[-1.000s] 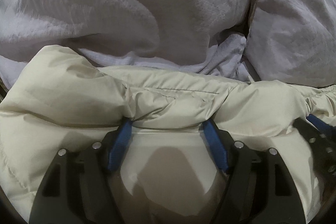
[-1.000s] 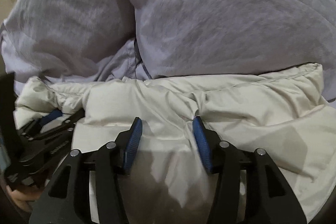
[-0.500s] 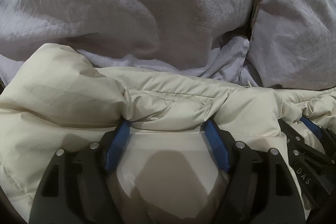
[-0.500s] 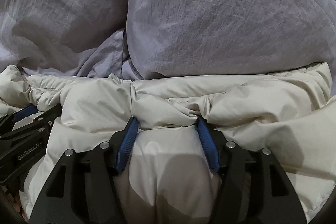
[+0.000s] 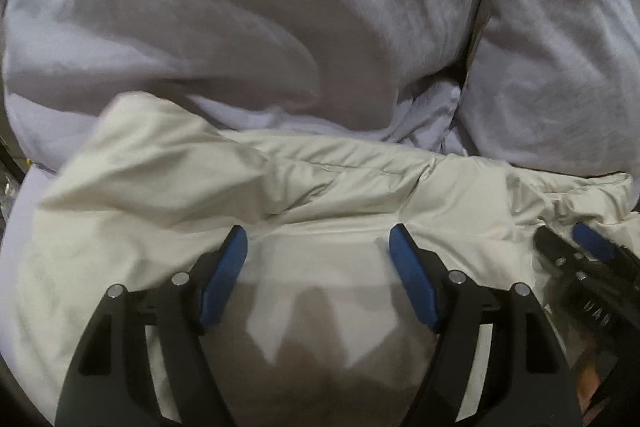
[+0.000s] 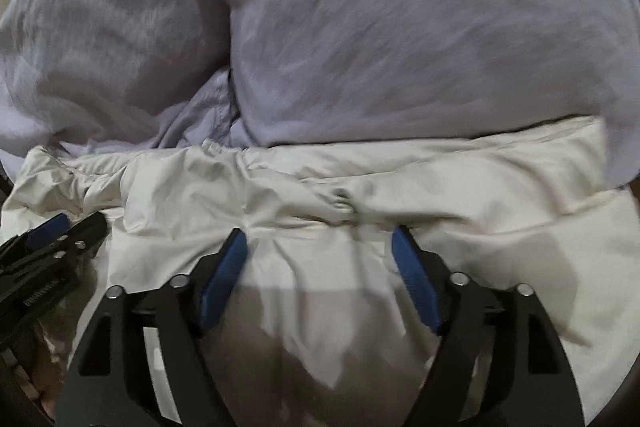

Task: Fold large clothes
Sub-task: 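Push the folded edge toward the pillows with both tools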

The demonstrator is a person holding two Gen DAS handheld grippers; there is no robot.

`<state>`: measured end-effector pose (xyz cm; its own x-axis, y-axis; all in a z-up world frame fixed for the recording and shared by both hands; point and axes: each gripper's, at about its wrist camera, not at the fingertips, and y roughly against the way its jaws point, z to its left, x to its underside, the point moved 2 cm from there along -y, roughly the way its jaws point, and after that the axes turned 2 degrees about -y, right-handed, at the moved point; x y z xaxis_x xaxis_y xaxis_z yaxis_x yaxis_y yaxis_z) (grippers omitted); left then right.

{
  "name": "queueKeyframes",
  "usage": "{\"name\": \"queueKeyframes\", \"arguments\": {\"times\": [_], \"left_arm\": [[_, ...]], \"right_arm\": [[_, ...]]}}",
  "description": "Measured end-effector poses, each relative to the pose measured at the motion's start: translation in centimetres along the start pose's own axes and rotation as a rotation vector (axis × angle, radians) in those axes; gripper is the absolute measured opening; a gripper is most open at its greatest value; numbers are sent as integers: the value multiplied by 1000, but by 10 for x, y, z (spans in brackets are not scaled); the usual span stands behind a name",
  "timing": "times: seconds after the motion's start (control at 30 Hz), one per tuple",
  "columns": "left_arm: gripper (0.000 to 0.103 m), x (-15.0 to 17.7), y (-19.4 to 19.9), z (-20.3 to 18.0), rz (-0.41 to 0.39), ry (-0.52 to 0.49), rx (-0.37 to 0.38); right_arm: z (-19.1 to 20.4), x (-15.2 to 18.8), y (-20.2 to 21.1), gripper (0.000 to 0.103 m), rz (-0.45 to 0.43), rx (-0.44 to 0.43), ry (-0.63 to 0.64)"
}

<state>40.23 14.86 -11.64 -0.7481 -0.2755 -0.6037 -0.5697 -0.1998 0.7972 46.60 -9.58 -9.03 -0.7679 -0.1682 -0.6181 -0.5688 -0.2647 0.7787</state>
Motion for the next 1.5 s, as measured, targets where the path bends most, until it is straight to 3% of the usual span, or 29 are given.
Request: {"name": "queueKeyframes", "arguments": {"times": [0.2, 0.33, 0.47, 0.93, 1.23, 1.5], "left_arm": [[74, -2, 20, 24, -44, -13, -53], [74, -6, 2, 41, -12, 5, -95], [74, -6, -17, 39, -1, -6, -119], [80, -15, -77, 35, -30, -10, -127], [81, -18, -112, 37, -46, 10, -111], [82, -24, -134, 37, -42, 17, -107]], "right_arm": [[-36, 2, 29, 79, -74, 102, 32], [-56, 7, 18, 79, -55, 144, 11], [-51, 10, -3, 79, -44, 175, 35], [-63, 12, -47, 89, -70, 168, 41], [-58, 24, -79, 92, -64, 164, 32], [-51, 15, -100, 92, -49, 173, 42]]}}
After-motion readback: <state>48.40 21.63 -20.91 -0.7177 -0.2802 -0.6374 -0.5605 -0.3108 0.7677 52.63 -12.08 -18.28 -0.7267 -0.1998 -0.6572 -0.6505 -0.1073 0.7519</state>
